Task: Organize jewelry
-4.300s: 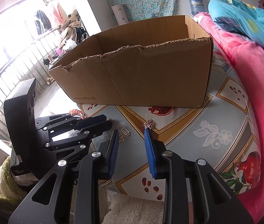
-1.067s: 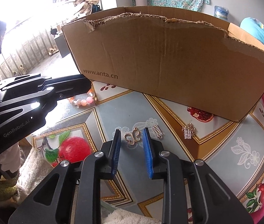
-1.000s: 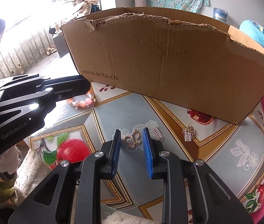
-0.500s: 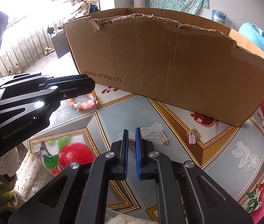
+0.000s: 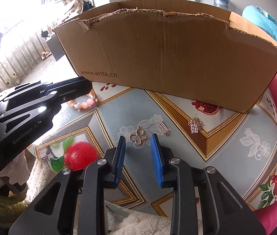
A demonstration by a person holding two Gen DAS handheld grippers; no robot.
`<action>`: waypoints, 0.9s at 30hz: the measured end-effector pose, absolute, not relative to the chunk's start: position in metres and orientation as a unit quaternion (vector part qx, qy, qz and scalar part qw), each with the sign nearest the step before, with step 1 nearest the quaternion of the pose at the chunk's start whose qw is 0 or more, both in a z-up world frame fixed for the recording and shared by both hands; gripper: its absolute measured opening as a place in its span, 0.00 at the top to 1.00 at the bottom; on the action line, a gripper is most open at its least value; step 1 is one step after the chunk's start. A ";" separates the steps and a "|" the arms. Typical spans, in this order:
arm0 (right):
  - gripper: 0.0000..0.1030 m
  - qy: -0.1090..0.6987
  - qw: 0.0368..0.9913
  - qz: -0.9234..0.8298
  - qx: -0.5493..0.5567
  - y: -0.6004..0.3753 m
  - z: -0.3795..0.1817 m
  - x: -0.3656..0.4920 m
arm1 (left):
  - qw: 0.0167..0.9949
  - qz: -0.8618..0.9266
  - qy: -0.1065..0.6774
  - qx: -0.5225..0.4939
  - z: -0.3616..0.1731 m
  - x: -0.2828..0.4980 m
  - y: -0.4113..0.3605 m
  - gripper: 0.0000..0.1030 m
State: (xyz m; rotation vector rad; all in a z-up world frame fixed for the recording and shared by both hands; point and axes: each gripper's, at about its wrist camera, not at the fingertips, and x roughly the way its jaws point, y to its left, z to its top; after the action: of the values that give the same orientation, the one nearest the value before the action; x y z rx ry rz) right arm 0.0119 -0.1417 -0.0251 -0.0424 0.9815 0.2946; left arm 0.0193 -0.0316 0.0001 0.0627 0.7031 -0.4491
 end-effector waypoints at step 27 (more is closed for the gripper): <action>0.88 0.491 0.857 0.149 -0.050 -0.098 -0.022 0.035 | 0.916 -0.224 0.332 0.007 0.003 0.021 -0.019 0.94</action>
State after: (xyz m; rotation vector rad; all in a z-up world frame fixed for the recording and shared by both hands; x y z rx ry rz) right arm 0.0346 -0.0984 -0.0224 -0.1052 1.0310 0.3130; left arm 0.0210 -0.0189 0.0028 0.0150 0.6829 -0.4603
